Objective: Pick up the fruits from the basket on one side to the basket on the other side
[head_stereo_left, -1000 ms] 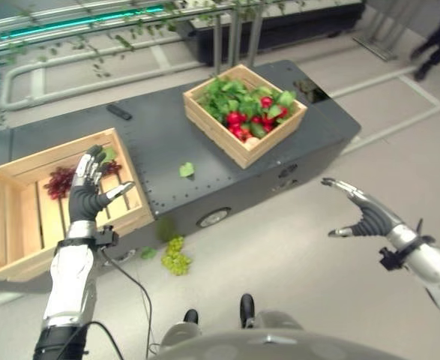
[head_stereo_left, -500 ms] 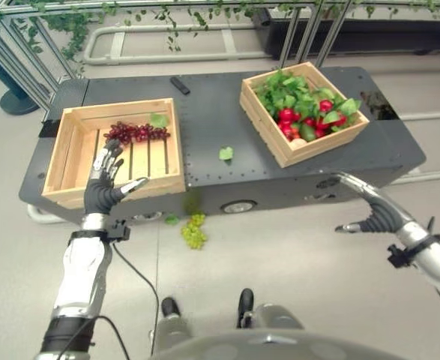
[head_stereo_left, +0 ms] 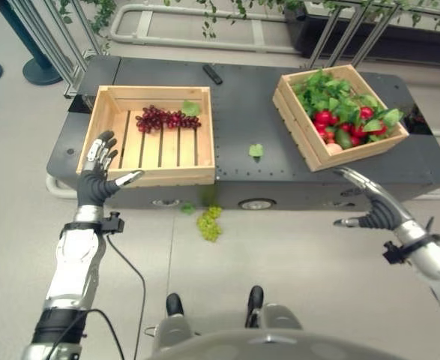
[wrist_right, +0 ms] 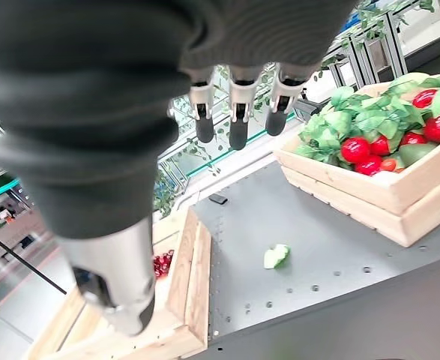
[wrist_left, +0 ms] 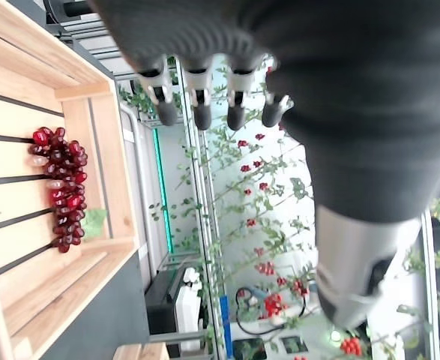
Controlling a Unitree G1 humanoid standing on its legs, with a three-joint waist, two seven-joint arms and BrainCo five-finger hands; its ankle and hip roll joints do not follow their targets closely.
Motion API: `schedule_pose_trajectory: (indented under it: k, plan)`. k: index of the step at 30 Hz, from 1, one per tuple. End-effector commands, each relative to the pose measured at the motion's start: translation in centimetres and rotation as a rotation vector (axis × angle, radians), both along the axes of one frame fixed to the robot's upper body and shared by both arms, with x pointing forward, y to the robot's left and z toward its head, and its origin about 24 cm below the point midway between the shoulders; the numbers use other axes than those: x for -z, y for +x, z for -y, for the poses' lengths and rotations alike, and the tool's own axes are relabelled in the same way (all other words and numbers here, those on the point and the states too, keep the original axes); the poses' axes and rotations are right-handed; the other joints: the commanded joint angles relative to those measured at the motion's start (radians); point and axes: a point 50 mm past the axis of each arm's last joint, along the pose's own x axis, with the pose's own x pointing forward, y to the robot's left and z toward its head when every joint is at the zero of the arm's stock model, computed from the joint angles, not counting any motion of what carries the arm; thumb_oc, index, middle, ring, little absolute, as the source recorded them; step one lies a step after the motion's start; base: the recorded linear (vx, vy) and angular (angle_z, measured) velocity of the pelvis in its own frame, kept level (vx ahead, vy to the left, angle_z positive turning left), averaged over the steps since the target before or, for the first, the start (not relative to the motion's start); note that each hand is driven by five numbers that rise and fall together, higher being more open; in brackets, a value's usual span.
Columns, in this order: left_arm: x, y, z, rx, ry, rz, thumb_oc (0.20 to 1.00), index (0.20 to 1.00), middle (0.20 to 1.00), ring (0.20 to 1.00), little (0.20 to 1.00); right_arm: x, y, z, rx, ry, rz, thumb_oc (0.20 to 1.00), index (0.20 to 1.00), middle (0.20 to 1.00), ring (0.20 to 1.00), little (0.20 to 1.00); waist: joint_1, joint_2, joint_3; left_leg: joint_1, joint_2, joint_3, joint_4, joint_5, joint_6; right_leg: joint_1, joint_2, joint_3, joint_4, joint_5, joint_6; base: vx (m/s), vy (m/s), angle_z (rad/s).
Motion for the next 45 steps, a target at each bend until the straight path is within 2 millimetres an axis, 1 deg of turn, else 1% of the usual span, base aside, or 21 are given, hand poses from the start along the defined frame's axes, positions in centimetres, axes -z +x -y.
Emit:
schedule_pose_trajectory:
  k: [1,2,5,7,8,9,11,12,14,16,19,26,32,34,36,40,41,42,43,44,45]
  plan:
    - [-2.6,0.0,-0.2,0.004,0.035,0.133,1.000,1.000,1.000,1.000,1.000,-0.8,0.9,-0.4,-0.013,-0.013,0.054,1.000,1.000,1.000,1.000,1.000,0.001,-0.017,-0.006,-0.047,0.024,0.063,0.055,-0.029,0.021,0.035,-0.068,0.031,0.073,0.031,0.094,0.12,0.386,-0.03]
    - [-2.7,0.0,-0.2,0.002,0.053,0.130,1.000,1.000,1.000,1.000,1.000,-0.3,0.9,-0.8,-0.022,-0.013,0.038,1.000,1.000,1.000,1.000,1.000,0.002,-0.017,0.001,-0.034,-0.015,0.051,0.048,-0.049,0.047,0.003,-0.096,0.061,0.170,0.061,0.101,0.13,0.389,-0.01]
    - [-2.5,0.1,0.0,0.014,0.059,0.120,1.000,1.000,1.000,1.000,1.000,0.1,0.8,-0.9,-0.024,-0.019,0.018,1.000,1.000,1.000,1.000,1.000,-0.009,0.001,0.010,-0.003,-0.057,0.026,0.030,-0.059,0.078,-0.037,-0.093,0.112,0.289,0.094,0.094,0.12,0.340,0.15]
    - [-2.4,0.1,0.1,0.016,0.063,0.115,1.000,1.000,1.000,1.000,1.000,0.1,0.8,-1.1,-0.031,-0.019,0.019,1.000,1.000,1.000,1.000,1.000,-0.009,0.010,0.013,0.007,-0.063,0.024,0.019,-0.055,0.088,-0.053,-0.085,0.112,0.324,0.093,0.088,0.06,0.203,0.25]
    - [-2.2,-0.1,0.1,0.009,0.075,0.105,1.000,1.000,1.000,1.000,1.000,0.4,1.0,-1.4,-0.035,-0.012,0.012,1.000,1.000,1.000,1.000,1.000,0.004,0.023,0.017,0.021,-0.073,0.026,0.009,-0.060,0.096,-0.067,-0.074,0.072,0.347,0.073,0.079,0.06,0.209,0.24]
    - [-2.2,-0.1,0.1,0.008,0.076,0.105,1.000,1.000,1.000,1.000,1.000,0.4,1.1,-1.4,-0.036,-0.012,0.012,1.000,1.000,1.000,1.000,1.000,0.002,0.023,0.017,0.022,-0.072,0.025,0.007,-0.059,0.096,-0.066,-0.073,0.070,0.347,0.073,0.077,0.09,0.161,0.12]
    - [-2.0,-0.1,0.2,0.014,0.067,0.099,1.000,1.000,1.000,1.000,1.000,0.6,1.1,-1.6,-0.048,-0.013,0.002,1.000,1.000,1.000,1.000,1.000,-0.005,0.034,0.012,0.041,-0.077,0.008,-0.023,-0.053,0.089,-0.090,-0.019,0.082,0.317,-0.003,0.061,0.13,0.052,0.08]
    - [-1.8,-0.1,0.1,0.003,0.054,0.101,1.000,1.000,1.000,1.000,1.000,0.5,1.3,-2.1,-0.070,0.000,0.008,1.000,1.000,1.000,1.000,1.000,0.009,0.027,0.005,0.044,-0.081,0.008,-0.030,-0.050,0.079,-0.095,-0.019,0.036,0.190,-0.010,0.051,0.12,-0.002,0.17]
    - [-1.8,-0.2,0.0,-0.001,0.060,0.096,1.000,1.000,1.000,1.000,1.000,0.5,1.3,-2.2,-0.076,0.002,0.005,1.000,1.000,1.000,1.000,1.000,0.013,0.025,0.007,0.043,-0.077,0.001,-0.030,-0.049,0.074,-0.090,-0.019,0.031,0.163,-0.008,0.052,0.06,-0.054,0.12]
    - [-0.9,-0.1,0.0,-0.004,0.044,0.064,1.000,1.000,1.000,1.000,1.000,1.0,1.3,-2.3,-0.082,0.003,-0.023,1.000,1.000,1.000,1.000,1.000,0.020,0.009,-0.002,0.034,-0.082,-0.024,-0.015,-0.048,0.069,-0.057,0.003,0.079,0.133,-0.012,0.065,0.07,-0.110,0.27]
    - [-0.4,-0.5,0.1,0.007,0.041,0.042,1.000,1.000,1.000,1.000,1.000,1.1,1.4,-2.2,-0.078,-0.003,-0.025,1.000,1.000,1.000,1.000,1.000,0.043,0.001,-0.013,0.043,-0.076,-0.014,-0.024,-0.042,0.059,-0.027,0.007,0.036,0.097,0.007,0.069,0.09,-0.153,0.46]
    - [0.6,-0.7,0.7,0.033,0.014,0.007,1.000,1.000,1.000,1.000,1.000,1.4,0.9,-1.4,-0.044,0.001,-0.039,1.000,1.000,1.000,1.000,1.000,0.041,0.006,-0.040,0.060,-0.063,-0.024,-0.031,-0.036,0.044,0.023,0.030,0.023,0.052,-0.013,0.055,0.07,-0.093,0.08]
    - [1.5,-0.7,0.8,0.028,0.023,-0.026,1.000,1.000,1.000,1.000,1.000,1.7,0.8,-1.1,-0.013,0.025,-0.038,1.000,1.000,1.000,1.000,1.000,0.030,0.015,-0.049,0.070,-0.058,-0.029,-0.016,-0.044,0.038,0.040,0.036,0.023,0.065,-0.031,0.045,0.04,-0.061,0.04]
    - [2.2,-0.8,0.7,0.023,0.049,-0.063,1.000,1.000,1.000,1.000,1.000,2.0,0.8,-0.9,0.003,0.050,-0.043,1.000,1.000,1.000,1.000,1.000,0.028,0.017,-0.051,0.072,-0.056,-0.026,-0.008,-0.049,0.038,0.043,0.036,0.023,0.070,-0.033,0.043,0.03,-0.040,0.05]
    - [3.8,-1.0,0.6,0.017,0.062,-0.130,1.000,1.000,1.000,1.000,1.000,3.2,0.6,-0.6,0.041,0.082,-0.081,1.000,1.000,1.000,1.000,1.000,0.026,0.020,-0.056,0.077,-0.055,-0.022,-0.008,-0.049,0.037,0.049,0.039,0.025,0.068,-0.033,0.042,0.02,-0.034,0.02]
    - [9.0,-1.9,0.2,0.000,0.164,-0.377,1.000,1.000,1.000,1.000,1.000,7.9,-0.5,0.2,0.151,0.136,-0.251,1.000,1.000,1.000,1.000,1.000,0.018,0.031,-0.063,0.087,-0.053,-0.014,-0.012,-0.045,0.034,0.064,0.046,0.030,0.052,-0.034,0.039,0.00,0.000,0.00]
    - [9.0,-1.8,0.2,0.000,0.166,-0.376,1.000,1.000,1.000,1.000,1.000,7.9,-0.5,0.2,0.151,0.136,-0.251,1.000,1.000,1.000,1.000,1.000,0.018,0.031,-0.063,0.087,-0.053,-0.014,-0.013,-0.045,0.034,0.064,0.046,0.030,0.051,-0.034,0.039,0.00,0.000,0.00]
    - [12.0,-3.0,-0.1,-0.026,0.169,-0.517,1.000,1.000,1.000,1.000,1.000,11.0,-1.8,0.6,0.232,0.171,-0.362,1.000,1.000,1.000,1.000,1.000,0.017,0.037,-0.063,0.097,-0.055,-0.013,-0.015,-0.048,0.033,0.076,0.049,0.032,0.045,-0.039,0.039,0.00,0.000,0.00]
    - [12.0,-3.0,-0.1,-0.026,0.170,-0.515,1.000,1.000,1.000,1.000,1.000,11.0,-1.8,0.5,0.231,0.171,-0.360,1.000,1.000,1.000,1.000,1.000,0.017,0.036,-0.064,0.093,-0.055,-0.012,-0.015,-0.044,0.034,0.074,0.049,0.032,0.043,-0.034,0.038,0.00,0.000,0.00]
    - [14.3,-4.3,-0.4,-0.054,0.173,-0.629,1.000,1.000,1.000,1.000,1.000,13.0,-2.6,0.4,0.270,0.179,-0.444,1.000,1.000,1.000,1.000,1.000,0.016,0.041,-0.067,0.094,-0.056,-0.012,-0.016,-0.042,0.034,0.076,0.052,0.035,0.038,-0.033,0.037,0.00,0.000,0.00]
    - [14.3,-4.3,-0.4,-0.055,0.174,-0.627,1.000,1.000,1.000,1.000,1.000,13.1,-2.6,0.4,0.269,0.179,-0.442,1.000,1.000,1.000,1.000,1.000,0.016,0.041,-0.067,0.094,-0.056,-0.012,-0.016,-0.042,0.034,0.076,0.052,0.035,0.038,-0.033,0.037,0.00,0.000,0.00]
